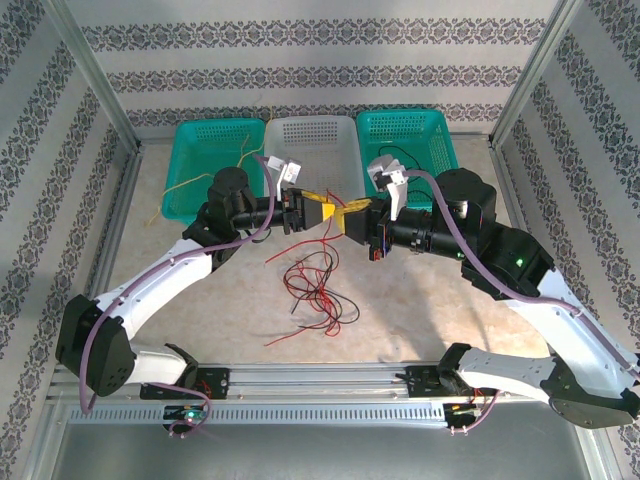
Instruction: Untangle the cables
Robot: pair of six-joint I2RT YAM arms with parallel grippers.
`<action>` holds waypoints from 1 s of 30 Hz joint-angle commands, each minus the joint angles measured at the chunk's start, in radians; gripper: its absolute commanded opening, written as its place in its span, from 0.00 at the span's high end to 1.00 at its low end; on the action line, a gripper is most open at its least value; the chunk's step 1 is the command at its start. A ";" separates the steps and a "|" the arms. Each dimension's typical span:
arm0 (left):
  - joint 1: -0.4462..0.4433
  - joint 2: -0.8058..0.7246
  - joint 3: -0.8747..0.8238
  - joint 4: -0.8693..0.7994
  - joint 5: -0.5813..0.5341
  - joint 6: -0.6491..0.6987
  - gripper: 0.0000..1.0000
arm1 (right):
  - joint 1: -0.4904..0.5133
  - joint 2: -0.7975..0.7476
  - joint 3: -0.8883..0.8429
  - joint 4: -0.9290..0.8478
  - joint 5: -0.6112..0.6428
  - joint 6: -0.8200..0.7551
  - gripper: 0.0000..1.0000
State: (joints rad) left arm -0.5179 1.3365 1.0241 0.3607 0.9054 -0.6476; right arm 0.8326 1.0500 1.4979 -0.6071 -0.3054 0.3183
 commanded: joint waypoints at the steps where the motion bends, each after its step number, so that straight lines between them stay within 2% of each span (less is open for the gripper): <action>1: -0.013 0.009 -0.016 0.073 -0.003 -0.012 0.71 | -0.012 -0.008 -0.010 0.040 -0.023 0.019 1.00; 3: -0.013 0.003 -0.016 0.073 -0.028 -0.009 0.76 | -0.016 -0.012 -0.014 0.041 -0.023 0.023 1.00; 6: -0.012 -0.022 -0.013 0.043 -0.122 0.009 0.92 | -0.022 -0.023 -0.026 0.043 -0.015 0.030 1.00; 9: -0.012 -0.057 -0.011 0.018 -0.188 0.039 1.00 | -0.034 -0.036 -0.047 0.043 -0.007 0.040 1.00; 12: -0.010 -0.084 -0.012 0.022 -0.182 0.070 1.00 | -0.041 -0.047 -0.068 0.019 0.040 0.046 1.00; 16: -0.009 -0.125 0.001 -0.057 -0.264 0.127 1.00 | -0.041 -0.070 -0.133 -0.025 0.144 0.057 1.00; 20: -0.008 -0.147 0.011 -0.053 -0.242 0.138 1.00 | -0.043 -0.089 -0.211 -0.069 0.300 0.079 1.00; 22: -0.007 -0.152 0.019 -0.056 -0.241 0.134 1.00 | -0.048 -0.093 -0.234 -0.093 0.359 0.090 0.93; 25: -0.007 -0.156 0.050 -0.111 -0.260 0.140 1.00 | -0.058 -0.104 -0.268 -0.109 0.453 0.106 0.72; 28: -0.008 -0.163 0.086 -0.190 -0.234 0.185 1.00 | -0.093 -0.114 -0.292 -0.142 0.554 0.131 0.64; 30: -0.007 -0.166 0.093 -0.230 -0.220 0.215 1.00 | -0.147 -0.115 -0.301 -0.167 0.558 0.158 0.58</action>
State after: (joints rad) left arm -0.5224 1.2011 1.0763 0.2085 0.6609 -0.5007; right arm 0.7303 0.9596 1.2118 -0.7288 0.1360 0.4339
